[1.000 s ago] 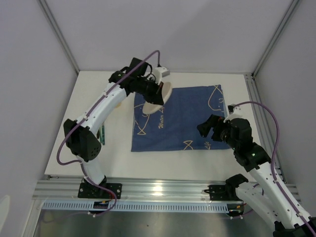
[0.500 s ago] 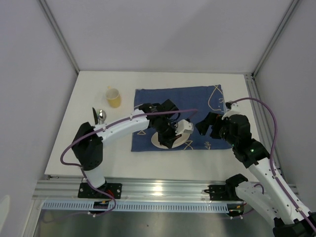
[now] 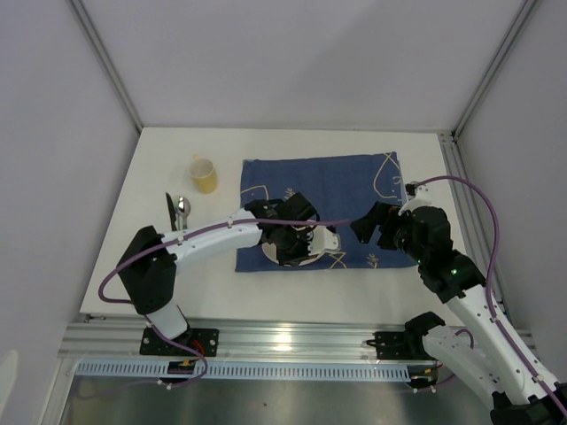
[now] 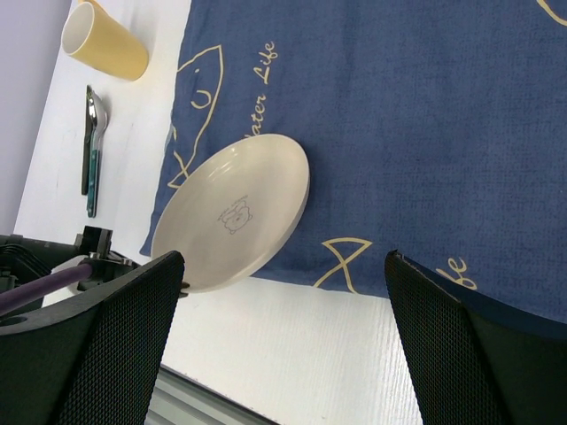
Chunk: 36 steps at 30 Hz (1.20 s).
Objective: Set the dinner table for one person
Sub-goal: Place the plate at the center of the board.
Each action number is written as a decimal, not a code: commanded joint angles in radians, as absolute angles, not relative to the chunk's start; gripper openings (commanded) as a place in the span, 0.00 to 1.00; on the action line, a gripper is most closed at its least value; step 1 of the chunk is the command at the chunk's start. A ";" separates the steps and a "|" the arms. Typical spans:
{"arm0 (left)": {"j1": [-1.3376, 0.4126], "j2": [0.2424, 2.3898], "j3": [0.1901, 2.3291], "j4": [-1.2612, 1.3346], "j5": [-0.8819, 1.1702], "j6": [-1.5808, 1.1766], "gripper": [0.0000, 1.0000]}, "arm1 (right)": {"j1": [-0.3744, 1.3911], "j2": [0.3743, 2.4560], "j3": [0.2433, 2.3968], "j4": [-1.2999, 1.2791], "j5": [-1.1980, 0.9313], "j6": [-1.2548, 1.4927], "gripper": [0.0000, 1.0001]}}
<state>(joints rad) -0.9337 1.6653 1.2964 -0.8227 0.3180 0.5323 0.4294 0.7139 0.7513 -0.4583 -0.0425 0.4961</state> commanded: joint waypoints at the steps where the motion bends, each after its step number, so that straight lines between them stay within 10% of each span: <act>1: -0.948 1.644 1.289 -0.758 0.235 0.561 0.02 | 0.436 0.703 0.787 -0.453 -0.038 0.497 0.99; 24: -0.838 1.599 1.470 -0.720 -0.043 0.099 0.16 | 0.439 0.778 0.749 -0.361 -0.055 0.494 0.99; 31: -0.773 1.303 1.176 -0.363 -0.459 -0.300 0.20 | 0.440 1.042 0.845 -0.304 -0.002 0.456 0.99; 36: -0.770 1.067 0.962 -0.249 -0.610 -0.382 0.44 | 0.509 1.280 1.017 -0.356 0.099 0.344 0.99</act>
<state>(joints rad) -0.7673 1.1625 1.0504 -0.3981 -0.4347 -0.2554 0.4641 1.2045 0.9035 -0.3660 0.0078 0.4393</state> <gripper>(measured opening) 0.429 0.993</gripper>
